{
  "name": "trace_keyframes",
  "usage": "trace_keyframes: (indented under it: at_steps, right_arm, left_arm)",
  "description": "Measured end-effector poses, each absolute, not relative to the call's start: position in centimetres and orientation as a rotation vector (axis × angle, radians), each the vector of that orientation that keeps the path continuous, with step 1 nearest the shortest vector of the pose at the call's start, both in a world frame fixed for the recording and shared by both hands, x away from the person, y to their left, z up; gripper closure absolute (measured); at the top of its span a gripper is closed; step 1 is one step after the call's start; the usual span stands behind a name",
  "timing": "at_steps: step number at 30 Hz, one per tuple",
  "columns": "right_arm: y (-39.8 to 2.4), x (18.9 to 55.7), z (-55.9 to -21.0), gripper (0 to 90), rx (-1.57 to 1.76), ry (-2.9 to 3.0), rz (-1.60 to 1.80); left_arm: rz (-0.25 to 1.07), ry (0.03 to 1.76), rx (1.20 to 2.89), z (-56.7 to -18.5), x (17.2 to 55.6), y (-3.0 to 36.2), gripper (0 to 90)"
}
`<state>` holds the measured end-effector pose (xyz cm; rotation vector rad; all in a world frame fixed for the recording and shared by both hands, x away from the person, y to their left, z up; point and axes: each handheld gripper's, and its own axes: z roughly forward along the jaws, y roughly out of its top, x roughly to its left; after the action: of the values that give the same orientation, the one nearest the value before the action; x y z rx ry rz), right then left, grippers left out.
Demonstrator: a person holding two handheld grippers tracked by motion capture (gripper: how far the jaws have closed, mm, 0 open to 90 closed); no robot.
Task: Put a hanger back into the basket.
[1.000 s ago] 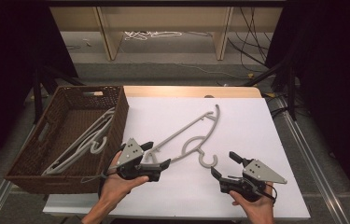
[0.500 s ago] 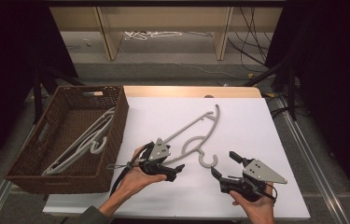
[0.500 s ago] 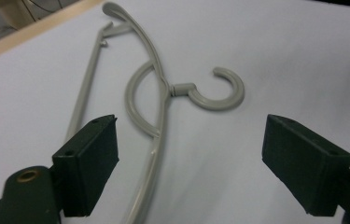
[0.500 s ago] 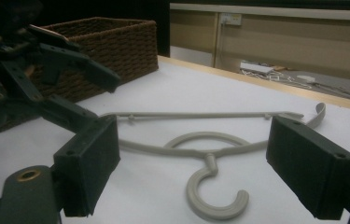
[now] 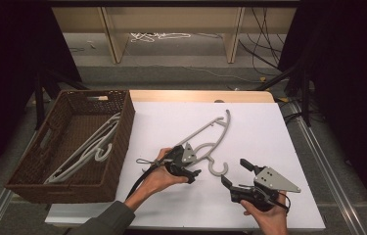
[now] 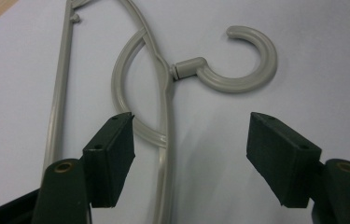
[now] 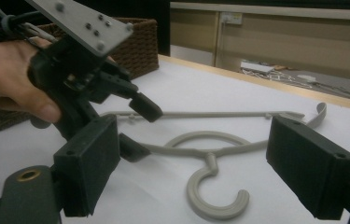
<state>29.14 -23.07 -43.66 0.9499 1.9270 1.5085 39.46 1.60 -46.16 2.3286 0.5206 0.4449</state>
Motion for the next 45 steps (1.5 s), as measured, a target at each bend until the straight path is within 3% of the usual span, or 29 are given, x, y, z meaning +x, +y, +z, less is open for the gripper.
trace_keyframes:
  at_steps: [5, 15, 24, 31, 45]
  right_arm:
    - [-23.1, 29.1, -43.7, 18.2, 0.95, 1.929, 1.506]
    - [-23.1, 29.1, -43.7, 18.3, 0.948, 1.932, 1.505]
    - [-23.1, 29.1, -43.6, 18.4, 0.948, 1.931, 1.51]
    - [-23.0, 29.1, -43.7, 18.5, 0.946, 1.931, 1.522]
    - [-23.0, 29.1, -43.6, 18.7, 0.945, 1.937, 1.5]
  left_arm:
    - [0.414, 0.597, 2.399, -46.8, 40.7, 0.9, 32.8]
    - [0.245, 0.751, 2.48, -47.4, 42.5, 1.4, 45.5]
    - [0.134, 0.781, 2.583, -46.6, 43.6, 0.9, 54.6]
    - [0.137, 0.758, 2.649, -46.3, 43.9, 0.4, 64.8]
    - [0.101, 0.754, 2.712, -46.1, 44.7, -0.2, 70.5]
